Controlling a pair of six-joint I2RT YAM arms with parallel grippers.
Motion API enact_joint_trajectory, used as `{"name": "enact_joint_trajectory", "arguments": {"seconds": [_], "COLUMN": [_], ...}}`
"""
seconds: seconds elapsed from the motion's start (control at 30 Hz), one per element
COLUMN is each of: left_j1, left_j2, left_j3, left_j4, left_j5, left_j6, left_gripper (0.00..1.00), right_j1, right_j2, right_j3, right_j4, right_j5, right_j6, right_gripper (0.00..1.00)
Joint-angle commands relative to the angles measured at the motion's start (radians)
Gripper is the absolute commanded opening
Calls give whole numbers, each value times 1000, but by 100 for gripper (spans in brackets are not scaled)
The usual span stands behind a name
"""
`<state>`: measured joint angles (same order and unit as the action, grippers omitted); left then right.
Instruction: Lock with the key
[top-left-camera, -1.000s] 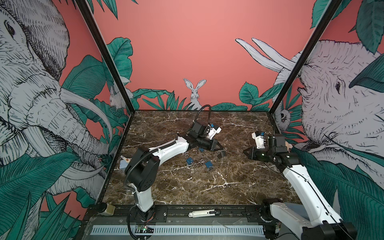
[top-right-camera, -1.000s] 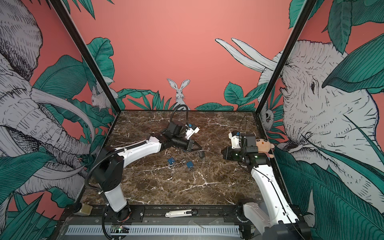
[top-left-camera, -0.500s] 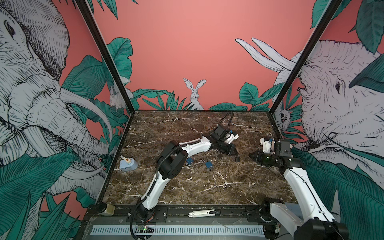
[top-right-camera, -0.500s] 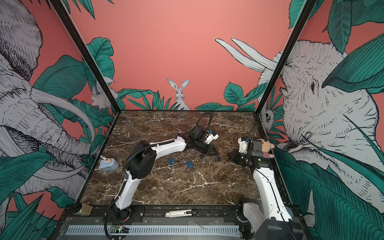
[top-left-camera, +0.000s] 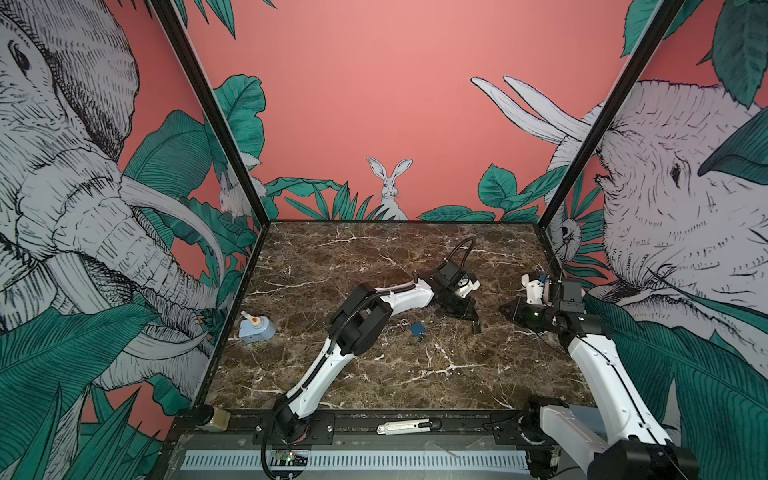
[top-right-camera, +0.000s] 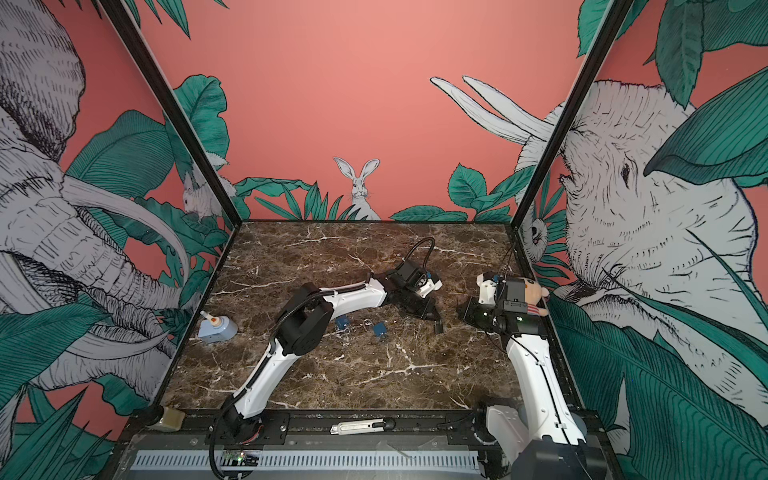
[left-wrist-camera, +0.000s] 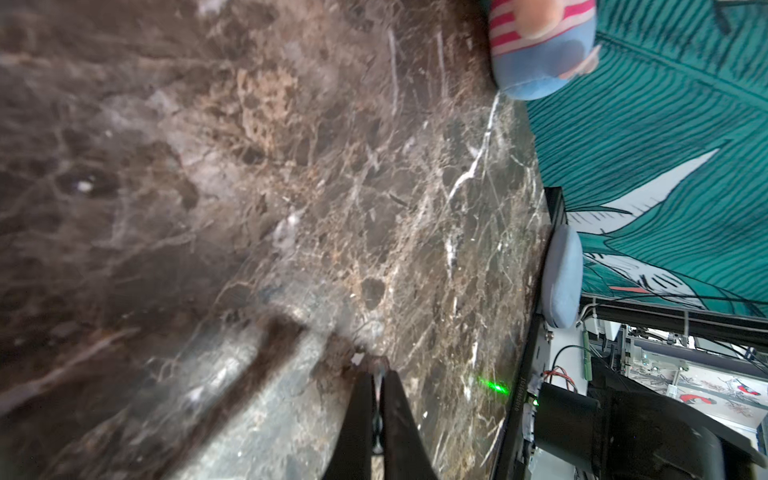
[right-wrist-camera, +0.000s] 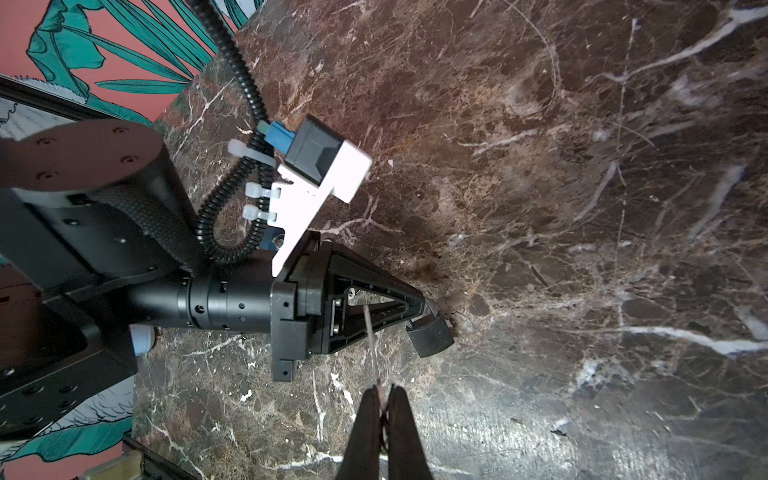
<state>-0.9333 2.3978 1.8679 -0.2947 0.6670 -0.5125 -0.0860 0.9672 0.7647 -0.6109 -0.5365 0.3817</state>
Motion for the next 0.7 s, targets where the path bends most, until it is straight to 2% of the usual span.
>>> {"name": "enact_joint_trajectory", "arguments": {"seconds": [0.0,0.17,0.27,0.37,0.4,0.67], "left_j1": [-6,-6,-6,-5,-4,21], "left_j2": [-9,-2,1,3,3,-23], "left_j3": [44,48,55,62,65,53], "left_j4": [-50,-66,-81,-84,-86,-111], "left_j5": [-32,-57,-57,-58,-92,-133], "left_j6": [11,18,24,27,32,45], "left_gripper": [0,0,17,25,25,27], "right_j1": [-3,0,3,11,14,35], "right_j2": [-10,4,11,14,17,48], "right_j3": [13,3,3,1,3,10], "right_j4": [2,16,20,29,28,15], "right_j5": [0,-15,-6,-2,3,64], "right_j6": [-20,-12,-10,1,2,-11], "right_gripper": [0,0,0,0,0,0]}}
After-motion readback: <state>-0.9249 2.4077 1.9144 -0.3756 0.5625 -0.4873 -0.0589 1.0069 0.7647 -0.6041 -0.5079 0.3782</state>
